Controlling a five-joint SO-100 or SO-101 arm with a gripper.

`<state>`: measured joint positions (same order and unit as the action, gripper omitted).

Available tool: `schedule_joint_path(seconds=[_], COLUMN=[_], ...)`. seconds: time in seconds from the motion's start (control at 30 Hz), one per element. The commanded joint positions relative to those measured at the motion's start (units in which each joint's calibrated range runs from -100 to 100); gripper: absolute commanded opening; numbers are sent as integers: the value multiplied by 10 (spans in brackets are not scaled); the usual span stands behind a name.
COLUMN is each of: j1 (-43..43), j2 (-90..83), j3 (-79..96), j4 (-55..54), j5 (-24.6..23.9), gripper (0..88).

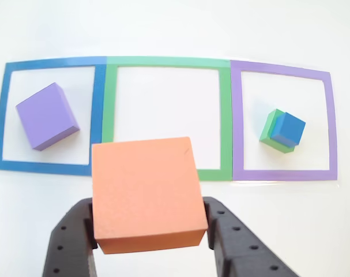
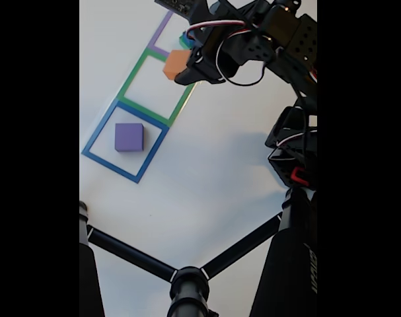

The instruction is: Tower of hanoi

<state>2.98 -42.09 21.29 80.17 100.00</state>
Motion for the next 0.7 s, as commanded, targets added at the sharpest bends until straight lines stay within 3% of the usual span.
schedule_joint_path(seconds=[0.0, 0.43, 0.67], j1=[-33, -148, -181], j2=[-30, -73, -73], j3=[-130, -228, -140], j4=[102, 197, 99], j5=[0, 0, 0], gripper=[74, 75, 75])
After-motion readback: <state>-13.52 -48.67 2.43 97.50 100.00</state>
